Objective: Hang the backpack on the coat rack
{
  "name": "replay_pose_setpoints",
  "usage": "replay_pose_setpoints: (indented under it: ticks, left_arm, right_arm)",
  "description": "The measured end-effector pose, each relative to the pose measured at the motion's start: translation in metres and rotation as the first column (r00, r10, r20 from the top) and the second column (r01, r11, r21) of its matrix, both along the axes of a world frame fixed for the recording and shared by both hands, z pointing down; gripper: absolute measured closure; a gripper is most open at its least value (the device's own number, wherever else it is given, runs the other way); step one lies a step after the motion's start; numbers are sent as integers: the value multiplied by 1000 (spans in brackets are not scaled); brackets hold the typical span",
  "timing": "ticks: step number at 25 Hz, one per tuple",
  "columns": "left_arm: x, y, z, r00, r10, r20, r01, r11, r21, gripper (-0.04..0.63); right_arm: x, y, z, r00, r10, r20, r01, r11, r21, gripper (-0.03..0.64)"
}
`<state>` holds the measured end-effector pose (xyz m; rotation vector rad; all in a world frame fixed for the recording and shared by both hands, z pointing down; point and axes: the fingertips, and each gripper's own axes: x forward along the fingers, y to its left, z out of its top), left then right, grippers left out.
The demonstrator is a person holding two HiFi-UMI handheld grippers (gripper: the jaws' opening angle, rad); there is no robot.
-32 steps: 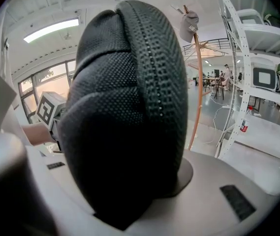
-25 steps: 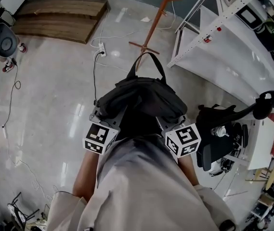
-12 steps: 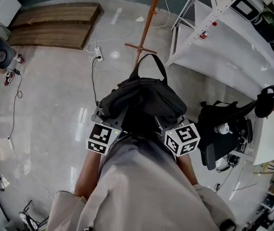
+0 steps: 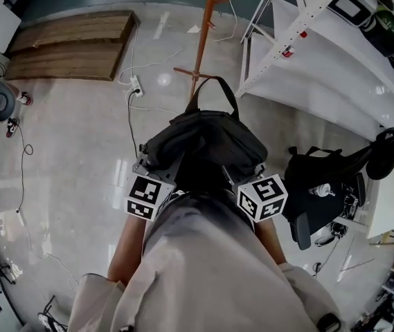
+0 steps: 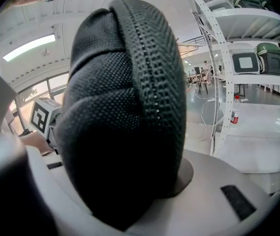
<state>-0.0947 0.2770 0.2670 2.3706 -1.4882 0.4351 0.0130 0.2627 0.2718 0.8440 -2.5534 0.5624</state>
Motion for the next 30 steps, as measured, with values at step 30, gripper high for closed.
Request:
replay_pose_setpoints:
  ticks: [30]
  left_arm:
    - [19, -215, 22, 999, -46, 15, 47, 994, -97, 494]
  right_arm:
    - [19, -221, 24, 997, -77, 1, 77, 995, -64, 472]
